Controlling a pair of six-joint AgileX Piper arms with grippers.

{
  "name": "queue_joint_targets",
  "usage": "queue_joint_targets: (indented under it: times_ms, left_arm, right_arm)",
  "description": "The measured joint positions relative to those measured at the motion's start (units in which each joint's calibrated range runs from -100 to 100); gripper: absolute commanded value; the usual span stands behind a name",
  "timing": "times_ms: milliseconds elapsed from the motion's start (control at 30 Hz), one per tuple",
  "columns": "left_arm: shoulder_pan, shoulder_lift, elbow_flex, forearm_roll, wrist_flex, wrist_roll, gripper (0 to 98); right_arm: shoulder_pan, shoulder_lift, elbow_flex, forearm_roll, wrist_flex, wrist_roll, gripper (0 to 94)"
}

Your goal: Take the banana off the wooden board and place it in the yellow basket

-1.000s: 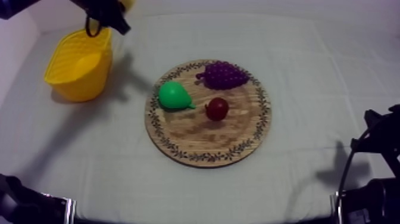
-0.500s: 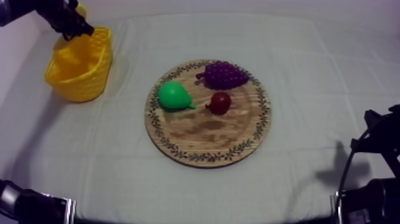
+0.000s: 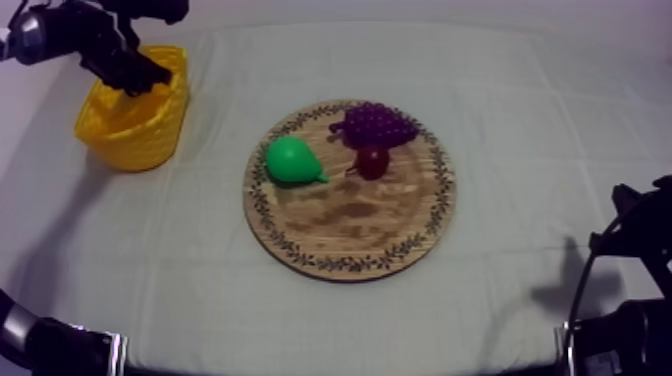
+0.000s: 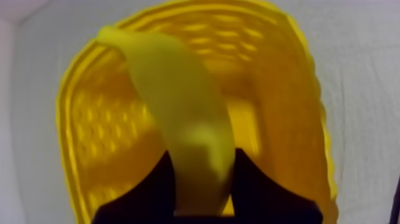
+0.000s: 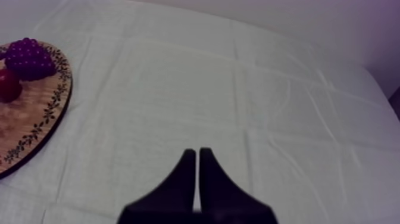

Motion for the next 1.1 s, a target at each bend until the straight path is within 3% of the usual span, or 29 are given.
queue_joint_targets:
  times_ms: [200, 300, 467, 633, 733, 967, 1100]
  left_arm:
    - [-0.39, 1.11, 2.81, 0.06, -3.0, 1.33, 25.7]
    - [-0.83, 1.35, 4.22, 0.38, -5.08, 1.43, 32.5]
    - [-1.66, 1.34, 5.01, 2.54, -7.56, -1.11, 49.2]
    - [-1.94, 0.27, 4.7, 4.49, -8.19, -4.23, 52.4]
    - [-1.9, -0.76, 4.57, 5.02, -8.39, -5.31, 44.4]
    - [-1.94, -5.41, 8.56, 7.17, -12.52, -7.78, 9.9]
    - [-1.66, -10.1, 13.73, 7.46, -17.07, -7.87, 2.5]
  right_arm:
    - [0.0, 0.0, 0.0, 0.0, 0.0, 0.0, 0.3]
    - [0.0, 0.0, 0.0, 0.0, 0.0, 0.0, 0.3]
    - [0.0, 0.0, 0.0, 0.0, 0.0, 0.0, 0.3]
    - [0.0, 0.0, 0.0, 0.0, 0.0, 0.0, 0.3]
    - [0.0, 0.0, 0.0, 0.0, 0.0, 0.0, 0.3]
    - [0.0, 0.0, 0.0, 0.0, 0.0, 0.0, 0.3]
    - [0.0, 0.0, 0.0, 0.0, 0.0, 0.0, 0.3]
